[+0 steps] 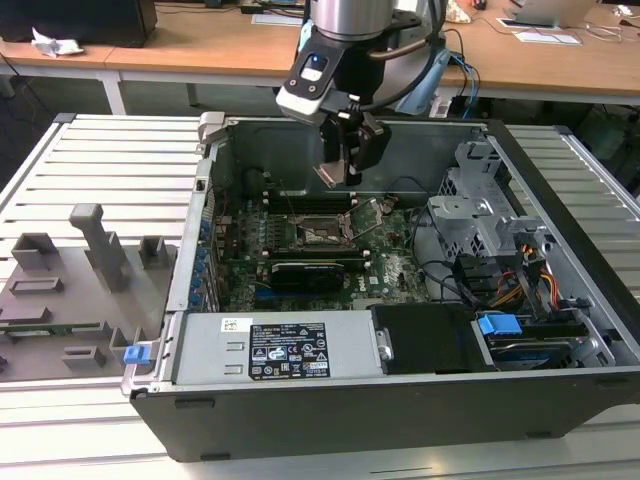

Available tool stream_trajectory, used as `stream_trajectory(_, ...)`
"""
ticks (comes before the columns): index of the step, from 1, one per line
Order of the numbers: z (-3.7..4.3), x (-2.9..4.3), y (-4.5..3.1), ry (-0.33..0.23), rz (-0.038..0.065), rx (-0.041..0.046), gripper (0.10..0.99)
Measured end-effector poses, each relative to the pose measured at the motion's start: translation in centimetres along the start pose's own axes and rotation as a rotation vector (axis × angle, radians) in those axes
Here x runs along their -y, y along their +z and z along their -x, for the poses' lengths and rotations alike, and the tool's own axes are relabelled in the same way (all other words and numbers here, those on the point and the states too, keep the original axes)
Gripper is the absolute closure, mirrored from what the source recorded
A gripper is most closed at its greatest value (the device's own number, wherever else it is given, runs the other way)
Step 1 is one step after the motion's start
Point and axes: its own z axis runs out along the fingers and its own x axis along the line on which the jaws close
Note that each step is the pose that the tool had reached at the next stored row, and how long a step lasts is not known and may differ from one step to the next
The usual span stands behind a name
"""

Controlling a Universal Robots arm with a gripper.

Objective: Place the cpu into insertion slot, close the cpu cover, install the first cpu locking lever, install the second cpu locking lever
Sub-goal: 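Place the cpu into insertion slot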

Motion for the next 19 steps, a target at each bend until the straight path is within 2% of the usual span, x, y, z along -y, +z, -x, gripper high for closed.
stream_trajectory(7, 0.02, 0.11, 1.32, 0.162, 0.001, 0.0163, 0.549)
stream_trajectory(13, 0.03, 0.15, 1.90, 0.222, -0.003, 0.0354, 0.549)
stream_trajectory(17, 0.04, 0.17, 2.13, 0.245, -0.008, 0.0556, 0.549)
stream_trajectory(19, 0.04, 0.18, 2.28, 0.269, -0.009, 0.0617, 0.549)
